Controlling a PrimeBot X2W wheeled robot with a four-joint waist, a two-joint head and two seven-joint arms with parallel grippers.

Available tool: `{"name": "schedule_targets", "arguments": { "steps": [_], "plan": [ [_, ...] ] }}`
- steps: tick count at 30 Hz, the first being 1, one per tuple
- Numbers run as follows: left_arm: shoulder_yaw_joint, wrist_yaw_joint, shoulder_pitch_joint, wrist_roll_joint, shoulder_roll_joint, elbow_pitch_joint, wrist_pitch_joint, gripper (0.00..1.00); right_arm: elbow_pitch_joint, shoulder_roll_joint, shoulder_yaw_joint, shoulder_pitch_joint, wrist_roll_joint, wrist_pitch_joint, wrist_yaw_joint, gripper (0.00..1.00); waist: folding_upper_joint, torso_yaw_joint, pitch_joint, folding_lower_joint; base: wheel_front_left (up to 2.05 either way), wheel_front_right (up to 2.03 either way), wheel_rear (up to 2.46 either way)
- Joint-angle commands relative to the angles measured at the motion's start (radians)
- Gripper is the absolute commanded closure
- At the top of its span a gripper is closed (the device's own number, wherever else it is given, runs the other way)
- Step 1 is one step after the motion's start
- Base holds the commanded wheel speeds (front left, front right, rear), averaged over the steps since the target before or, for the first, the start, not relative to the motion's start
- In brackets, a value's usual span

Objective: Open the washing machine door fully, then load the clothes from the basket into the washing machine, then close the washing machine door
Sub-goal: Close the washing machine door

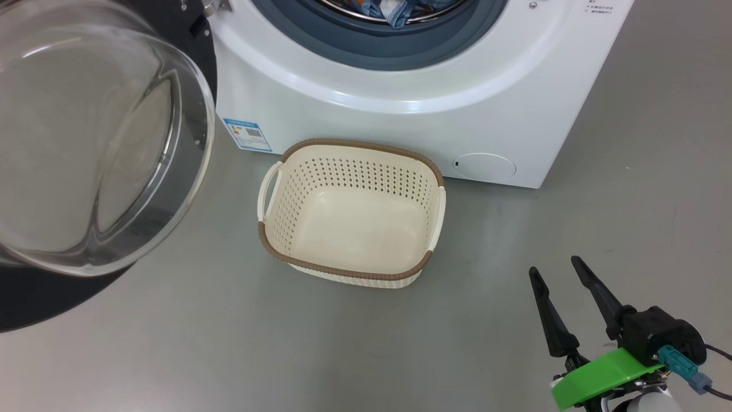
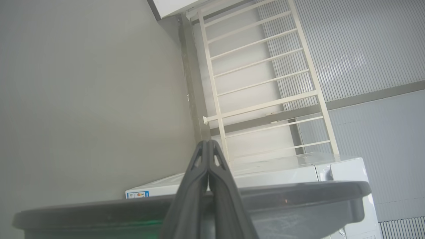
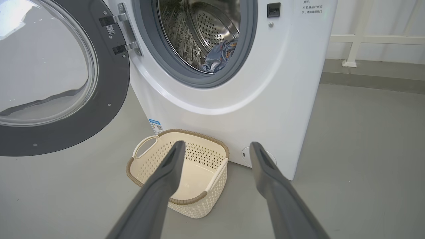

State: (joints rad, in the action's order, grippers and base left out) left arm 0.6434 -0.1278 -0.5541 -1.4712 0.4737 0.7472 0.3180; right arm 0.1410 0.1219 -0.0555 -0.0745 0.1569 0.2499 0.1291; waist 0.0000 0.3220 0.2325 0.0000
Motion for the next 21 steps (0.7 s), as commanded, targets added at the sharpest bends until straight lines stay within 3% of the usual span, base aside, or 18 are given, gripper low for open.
{"name": "schedule_targets", "arguments": {
  "steps": [1,21],
  "plan": [
    [0.015,-0.003,-0.005,-0.009,0.061,-0.023,0.02,1.0,-0.023,0.007,-0.029,-0.028,-0.01,0.012,0.002,0.0,0.0,0.0,0.001,0.0,0.0,0.0,0.0],
    [-0.043,-0.003,0.1,-0.1,0.003,-0.177,0.292,1.0,-0.003,-0.003,-0.029,-0.025,-0.002,0.012,0.002,0.0,0.0,0.015,-0.027,0.0,0.0,0.0,0.0]
  ]
}}
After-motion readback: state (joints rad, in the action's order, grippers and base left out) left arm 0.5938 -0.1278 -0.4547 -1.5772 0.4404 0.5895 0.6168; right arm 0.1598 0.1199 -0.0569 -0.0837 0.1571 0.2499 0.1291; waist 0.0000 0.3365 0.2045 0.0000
